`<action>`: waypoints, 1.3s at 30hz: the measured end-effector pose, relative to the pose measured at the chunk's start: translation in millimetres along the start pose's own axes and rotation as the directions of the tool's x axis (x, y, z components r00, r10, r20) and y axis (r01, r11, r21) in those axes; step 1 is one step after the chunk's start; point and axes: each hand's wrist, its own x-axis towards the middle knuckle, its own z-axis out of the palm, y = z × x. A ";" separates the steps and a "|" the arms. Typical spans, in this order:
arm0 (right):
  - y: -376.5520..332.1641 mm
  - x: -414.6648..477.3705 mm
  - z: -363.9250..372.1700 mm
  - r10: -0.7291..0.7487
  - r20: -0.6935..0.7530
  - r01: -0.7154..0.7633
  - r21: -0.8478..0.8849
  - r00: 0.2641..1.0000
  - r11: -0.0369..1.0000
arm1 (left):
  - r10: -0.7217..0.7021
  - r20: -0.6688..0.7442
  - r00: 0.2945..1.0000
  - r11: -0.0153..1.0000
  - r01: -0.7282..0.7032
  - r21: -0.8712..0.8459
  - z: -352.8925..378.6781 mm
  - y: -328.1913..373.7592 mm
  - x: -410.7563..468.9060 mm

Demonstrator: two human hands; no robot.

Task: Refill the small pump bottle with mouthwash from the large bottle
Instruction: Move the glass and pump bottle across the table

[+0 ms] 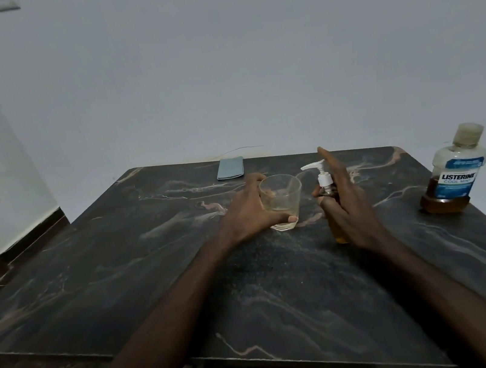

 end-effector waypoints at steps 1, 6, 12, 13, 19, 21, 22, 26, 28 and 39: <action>0.2 0.4 0.0 -0.012 0.002 0.012 -0.031 1.000 0.999 | 0.008 0.012 1.000 1.000 -0.008 -0.002 -0.4 -0.2 0.0; 1.8 0.4 0.9 -0.067 0.032 0.071 -0.159 0.997 0.985 | 0.030 0.036 0.999 0.999 -0.030 -0.013 -1.9 0.1 -1.4; 1.9 2.3 3.5 -0.072 0.041 0.080 -0.253 0.997 0.964 | 0.042 0.039 0.998 0.999 -0.042 -0.017 -3.2 -0.1 -3.9; 2.6 2.4 4.2 -0.067 0.037 0.075 -0.255 0.997 0.964 | 0.045 0.039 0.998 0.999 -0.045 -0.015 -3.3 -0.4 -4.0; 3.3 3.0 8.4 -0.131 0.041 0.137 -0.276 0.991 0.951 | 0.055 0.036 0.998 0.998 -0.054 -0.013 -2.6 -0.7 -4.7; 4.2 2.1 10.4 -0.159 0.048 0.166 -0.284 0.986 0.944 | 0.055 0.040 0.998 0.998 -0.054 -0.016 -2.9 -0.3 -4.6; 4.2 1.8 11.0 -0.163 0.050 0.171 -0.286 0.985 0.943 | 0.055 0.043 0.998 0.998 -0.055 -0.017 -3.2 -0.3 -4.8; 6.6 3.3 10.7 -0.124 0.039 0.130 -0.307 0.991 0.943 | 0.055 0.046 0.997 0.998 -0.053 -0.027 -3.7 -0.8 -5.3; 7.4 3.5 9.3 -0.085 0.022 0.088 -0.296 0.996 0.951 | 0.056 0.048 0.997 0.998 -0.054 -0.028 -3.5 -1.3 -5.0; 5.9 2.8 12.0 -0.139 0.021 0.138 -0.317 0.990 0.938 | 0.061 0.041 0.997 0.998 -0.060 -0.034 -3.2 -2.0 -4.6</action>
